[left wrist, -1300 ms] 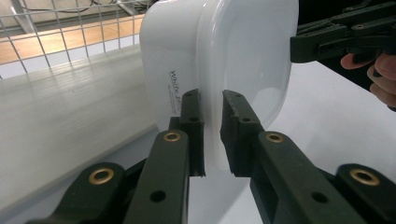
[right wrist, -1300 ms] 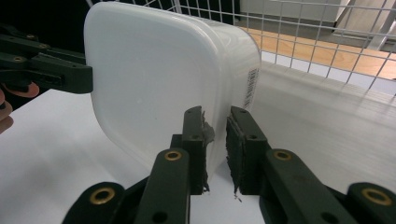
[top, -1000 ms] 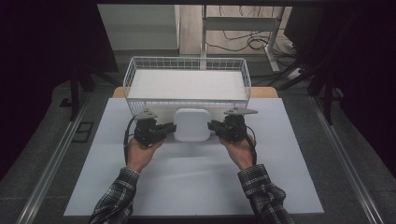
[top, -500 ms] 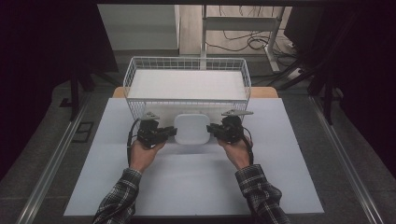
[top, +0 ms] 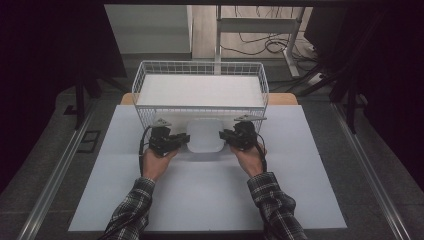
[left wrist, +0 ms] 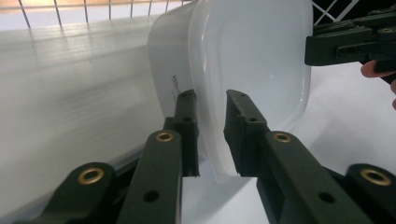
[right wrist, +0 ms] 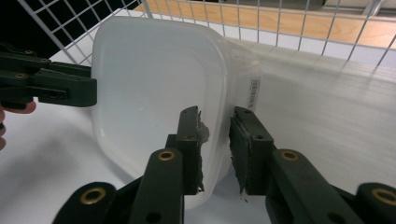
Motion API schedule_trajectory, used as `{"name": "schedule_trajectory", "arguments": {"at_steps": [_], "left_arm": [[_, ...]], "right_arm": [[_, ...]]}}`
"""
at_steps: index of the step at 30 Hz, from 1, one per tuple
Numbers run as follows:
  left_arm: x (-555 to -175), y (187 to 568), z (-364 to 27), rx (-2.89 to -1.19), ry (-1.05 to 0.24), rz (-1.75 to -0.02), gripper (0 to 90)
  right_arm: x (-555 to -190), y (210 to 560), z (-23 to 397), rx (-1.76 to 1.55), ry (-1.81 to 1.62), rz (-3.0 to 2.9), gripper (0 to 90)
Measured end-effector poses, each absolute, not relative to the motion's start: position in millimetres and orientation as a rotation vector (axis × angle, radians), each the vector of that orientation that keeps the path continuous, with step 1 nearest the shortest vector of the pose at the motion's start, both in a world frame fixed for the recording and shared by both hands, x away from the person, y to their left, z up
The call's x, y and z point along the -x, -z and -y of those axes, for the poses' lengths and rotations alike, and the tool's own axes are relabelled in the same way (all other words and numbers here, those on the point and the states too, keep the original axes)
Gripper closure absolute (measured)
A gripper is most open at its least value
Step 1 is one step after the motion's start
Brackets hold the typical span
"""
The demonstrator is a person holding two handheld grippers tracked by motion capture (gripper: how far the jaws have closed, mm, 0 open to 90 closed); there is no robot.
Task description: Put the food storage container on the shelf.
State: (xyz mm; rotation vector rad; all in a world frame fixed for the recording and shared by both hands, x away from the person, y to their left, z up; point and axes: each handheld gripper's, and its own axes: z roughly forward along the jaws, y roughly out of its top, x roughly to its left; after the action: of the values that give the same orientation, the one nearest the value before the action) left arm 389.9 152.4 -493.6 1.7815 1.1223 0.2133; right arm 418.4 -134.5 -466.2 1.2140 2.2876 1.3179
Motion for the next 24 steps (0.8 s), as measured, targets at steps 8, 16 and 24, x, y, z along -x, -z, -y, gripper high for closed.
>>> {"name": "schedule_trajectory", "arguments": {"at_steps": [8, 16, 24], "left_arm": [[-400.4, 492.0, -144.8, -1.774, -0.312, -1.142, 66.7], [-407.0, 488.7, -139.0, -1.785, -0.435, -1.148, 65.2], [-383.2, 482.7, -149.3, -1.774, -0.476, -1.101, 40.8]], "right_arm": [[-427.7, 467.5, 131.4, -1.238, -1.310, -2.238, 69.4], [-433.3, 470.7, 123.1, -1.224, -1.251, -2.181, 67.1], [-421.2, 456.2, 132.0, -1.200, -1.278, -2.166, 77.0]]}}
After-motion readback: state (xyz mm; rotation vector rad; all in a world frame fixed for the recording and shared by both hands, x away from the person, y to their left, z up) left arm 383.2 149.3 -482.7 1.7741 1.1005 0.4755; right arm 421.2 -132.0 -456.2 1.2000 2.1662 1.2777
